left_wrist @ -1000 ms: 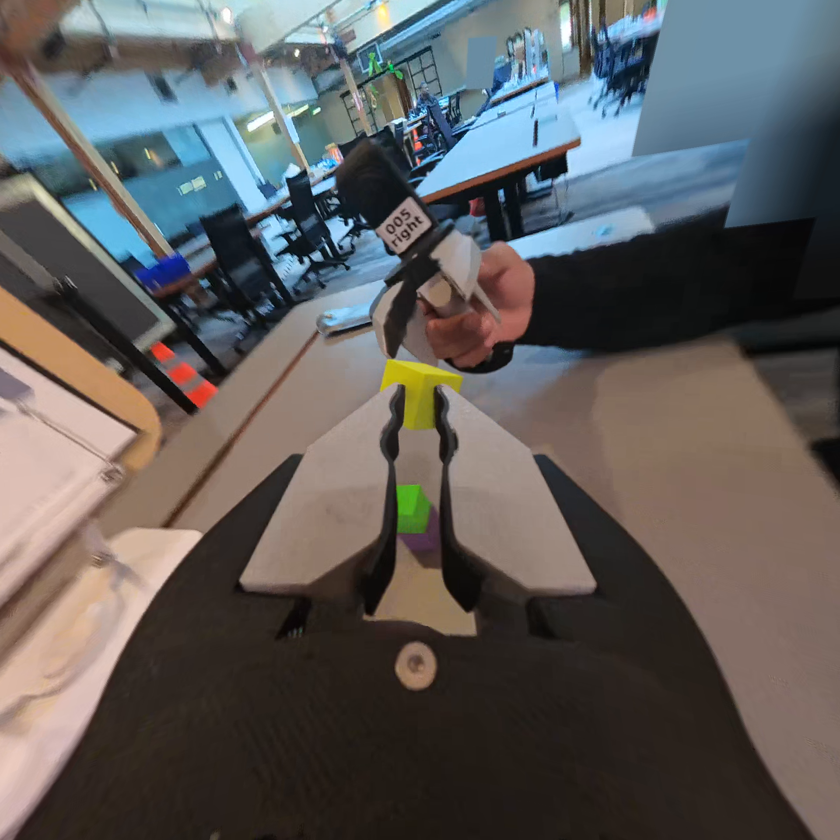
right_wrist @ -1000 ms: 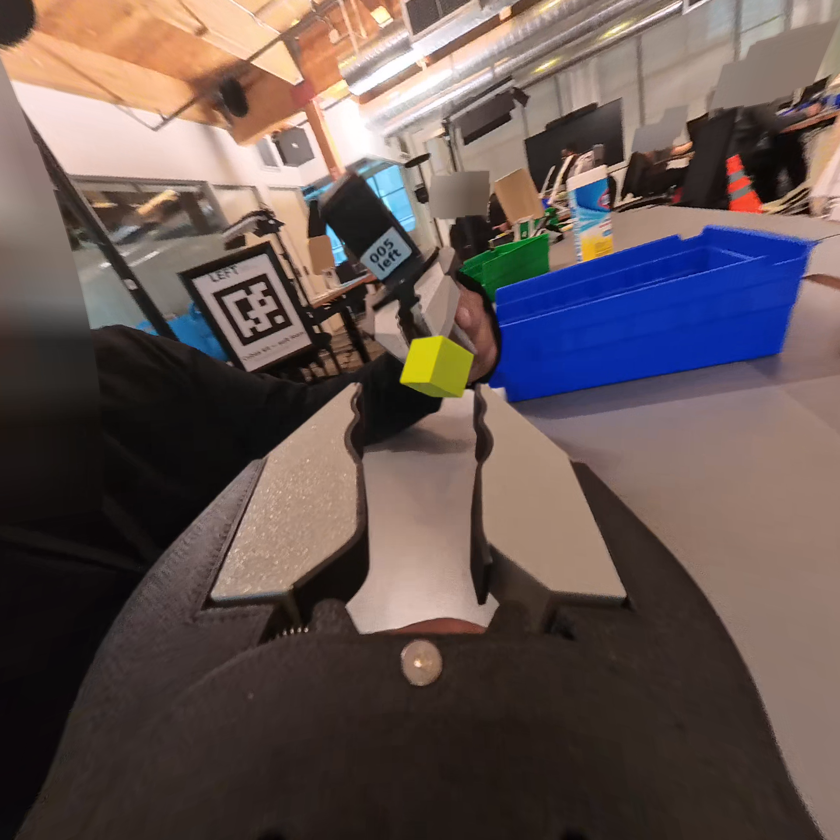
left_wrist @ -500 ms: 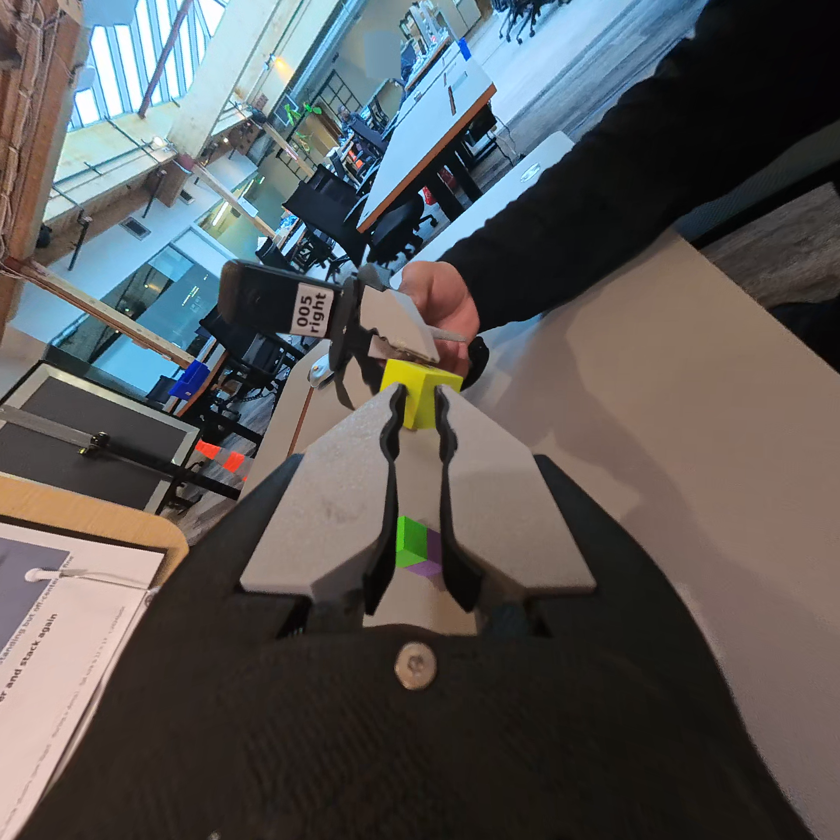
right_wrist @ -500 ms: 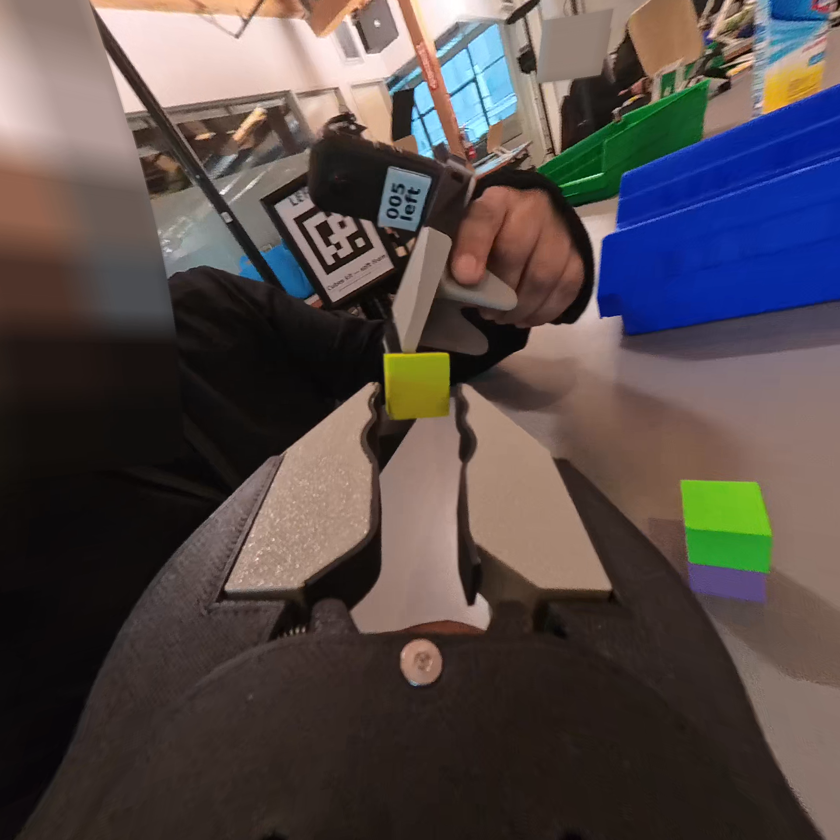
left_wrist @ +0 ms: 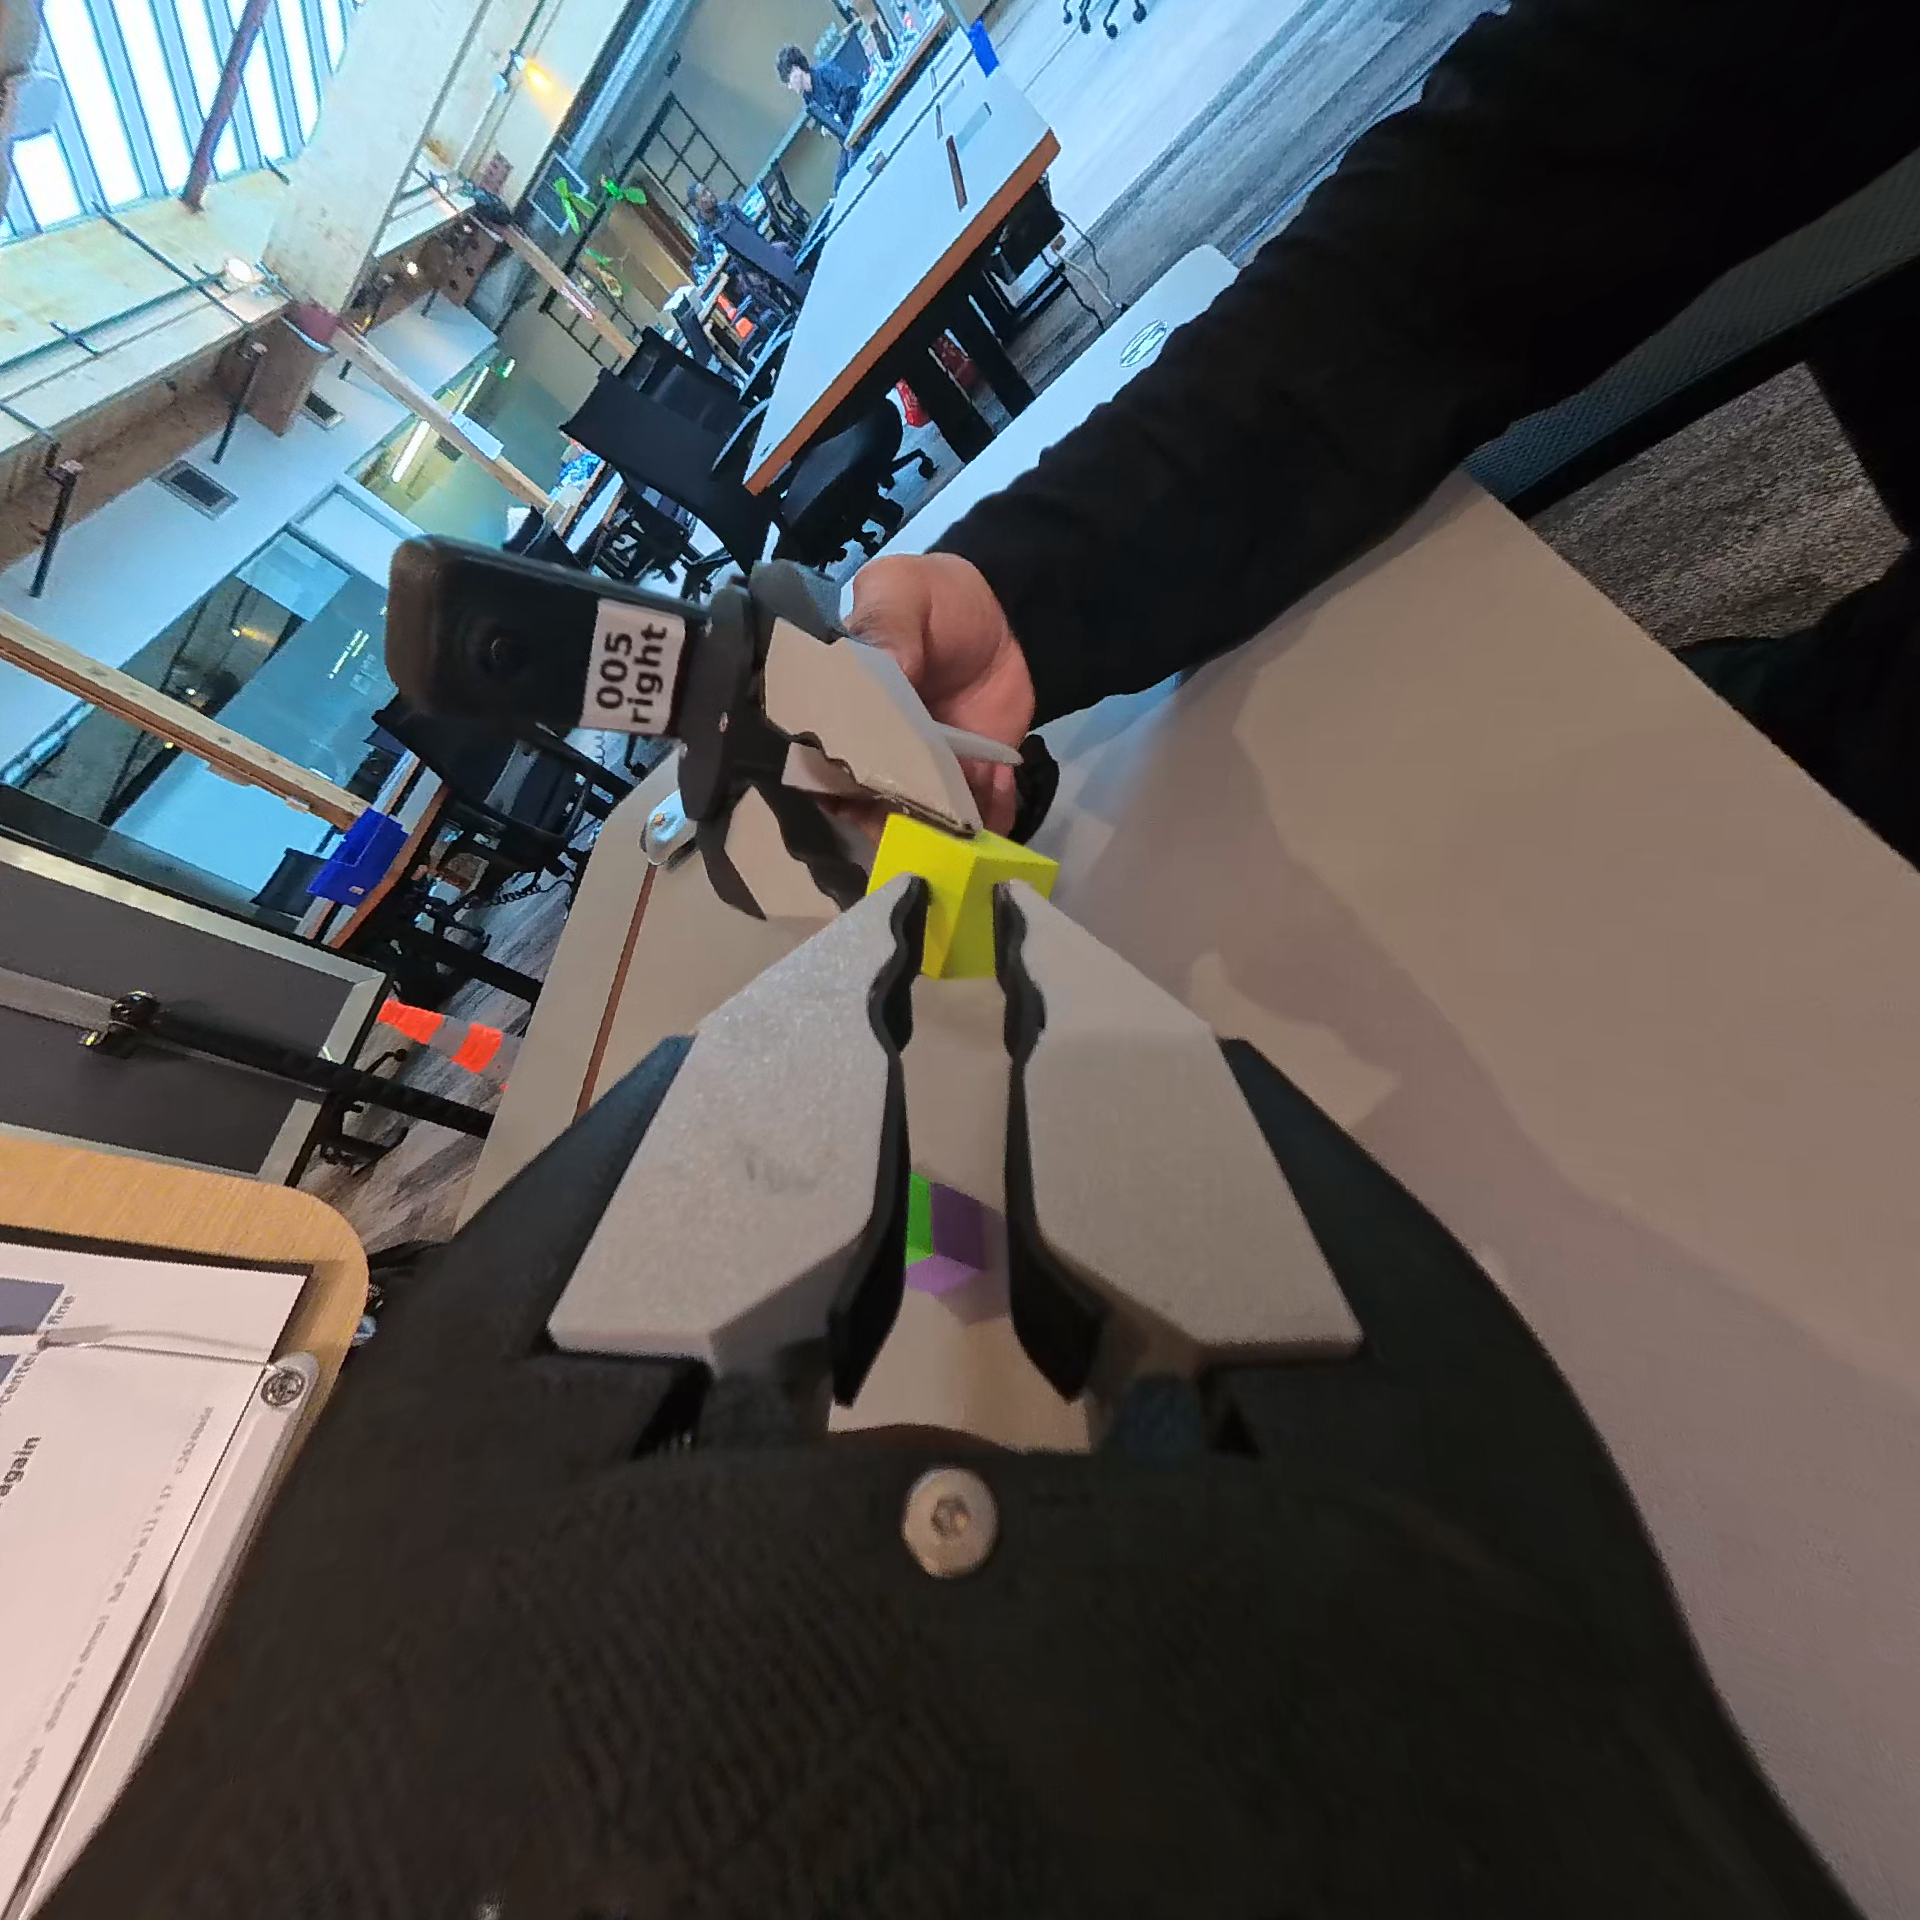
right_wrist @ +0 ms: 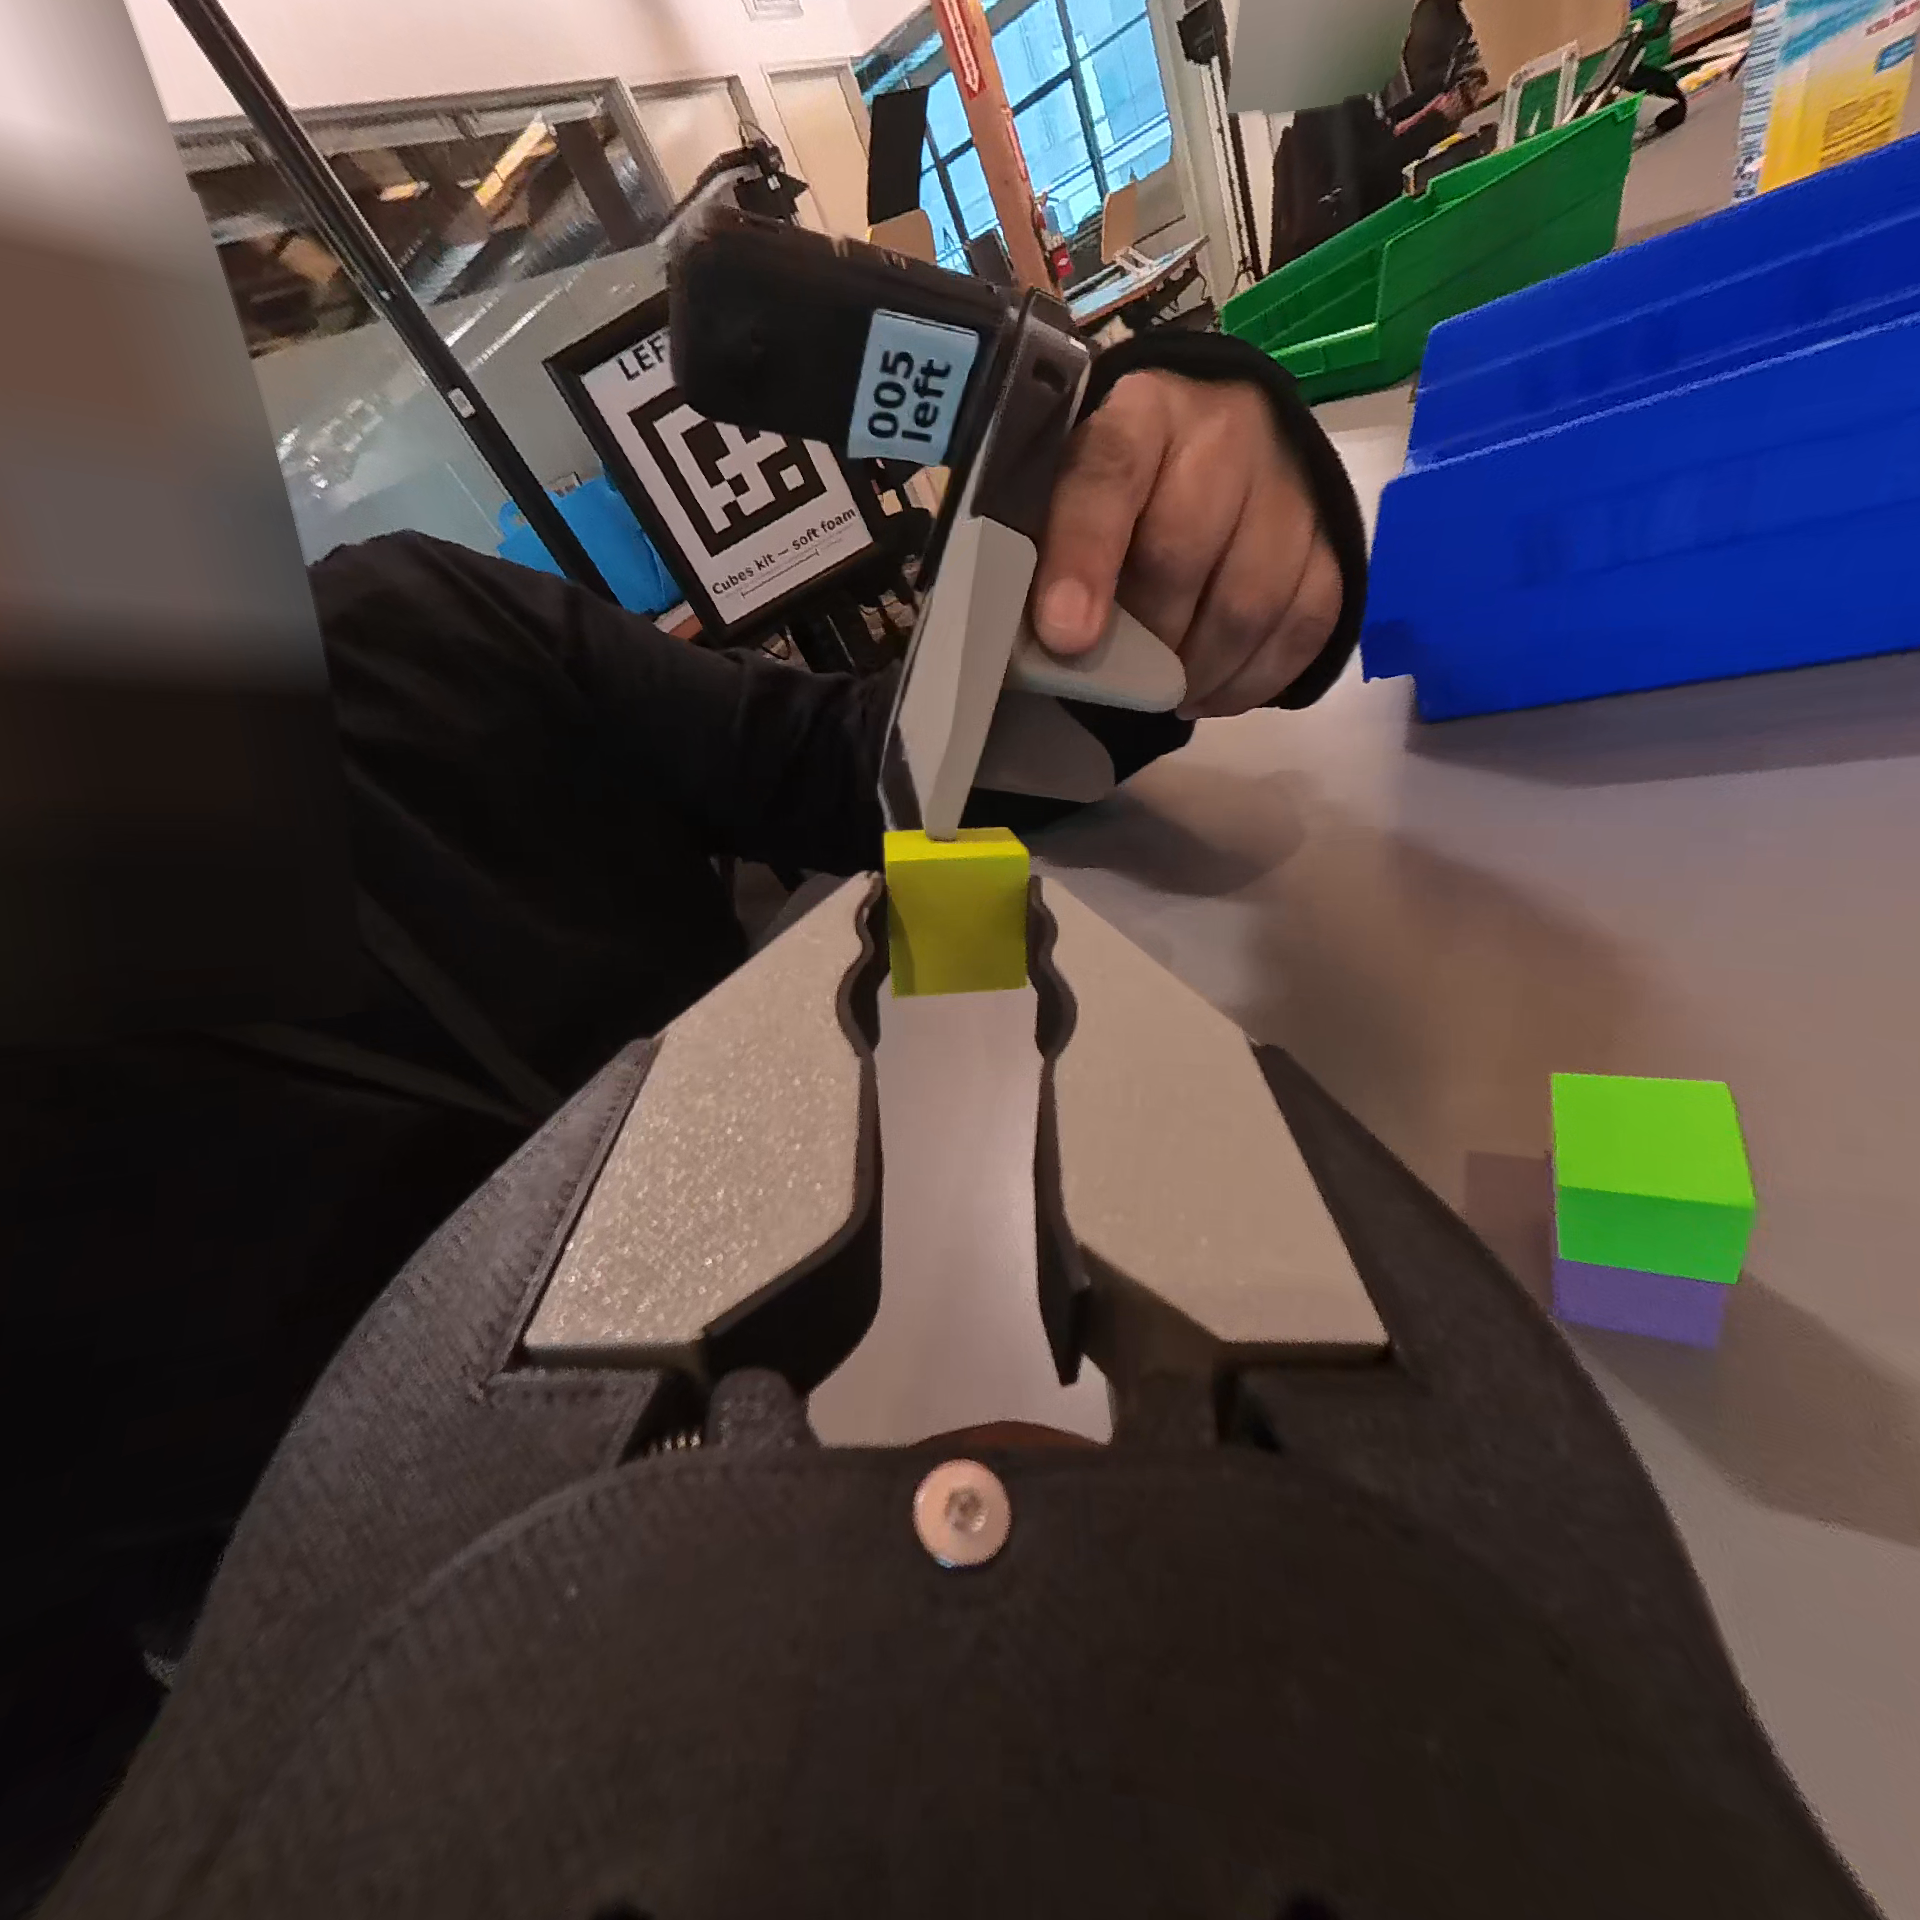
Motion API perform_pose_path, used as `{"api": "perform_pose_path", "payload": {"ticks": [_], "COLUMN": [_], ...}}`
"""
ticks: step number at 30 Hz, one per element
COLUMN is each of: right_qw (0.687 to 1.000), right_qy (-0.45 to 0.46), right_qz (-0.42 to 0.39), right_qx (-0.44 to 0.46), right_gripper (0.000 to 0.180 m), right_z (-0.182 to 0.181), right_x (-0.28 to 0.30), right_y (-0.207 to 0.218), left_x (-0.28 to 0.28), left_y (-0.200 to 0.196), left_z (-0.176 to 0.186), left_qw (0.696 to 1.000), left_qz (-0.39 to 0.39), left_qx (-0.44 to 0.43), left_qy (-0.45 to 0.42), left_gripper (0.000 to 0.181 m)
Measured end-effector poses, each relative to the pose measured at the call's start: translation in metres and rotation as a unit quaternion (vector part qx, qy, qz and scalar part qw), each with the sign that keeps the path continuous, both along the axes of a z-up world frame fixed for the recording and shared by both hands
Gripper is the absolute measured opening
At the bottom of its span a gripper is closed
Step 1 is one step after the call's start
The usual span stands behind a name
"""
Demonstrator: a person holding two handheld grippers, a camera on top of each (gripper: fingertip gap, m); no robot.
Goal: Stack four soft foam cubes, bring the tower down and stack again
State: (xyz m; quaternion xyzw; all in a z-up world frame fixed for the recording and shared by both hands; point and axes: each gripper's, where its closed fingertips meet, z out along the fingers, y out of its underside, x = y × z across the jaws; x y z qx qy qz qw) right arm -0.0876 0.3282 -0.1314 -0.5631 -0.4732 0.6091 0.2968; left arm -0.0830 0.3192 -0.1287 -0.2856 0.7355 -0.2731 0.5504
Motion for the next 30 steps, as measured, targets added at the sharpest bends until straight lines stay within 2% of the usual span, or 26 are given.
{"api": "perform_pose_path", "payload": {"ticks": [4,7,11,15,17,22,30], "right_qw": [1.0,0.999,0.995,0.985,0.98,0.969,0.964], "right_qy": [-0.002,-0.004,0.009,0.025,0.035,-0.006,-0.028], "right_qz": [-0.014,-0.031,-0.076,-0.129,-0.141,-0.169,-0.181], "right_qx": [0.008,0.025,0.065,0.114,0.135,0.181,0.194], "right_gripper": [0.024,0.023,0.024,0.024,0.024,0.024,0.024], "right_z": [0.001,0.001,0.012,0.022,0.026,0.016,0.007], "right_x": [0.003,0.006,0.014,0.018,0.018,0.016,0.016], "right_y": [0.004,0.009,0.02,0.033,0.034,0.04,0.046], "left_x": [0.001,-0.001,-0.006,-0.001,0.005,0.014,0.011], "left_y": [0.005,0.012,0.029,0.057,0.068,0.059,0.064], "left_z": [0.002,0.008,0.017,-0.002,-0.007,-0.006,-0.009], "left_qw": [1.0,0.999,0.996,0.986,0.98,0.982,0.979], "left_qz": [0.014,0.034,0.075,0.148,0.177,0.164,0.174], "left_qx": [0.001,0.008,-0.016,-0.082,-0.089,-0.09,-0.102], "left_qy": [-0.008,-0.024,-0.044,0.006,0.005,-0.01,-0.006], "left_gripper": [0.01,0.0,0.0,0.0,0.0,0.0,0.0]}}
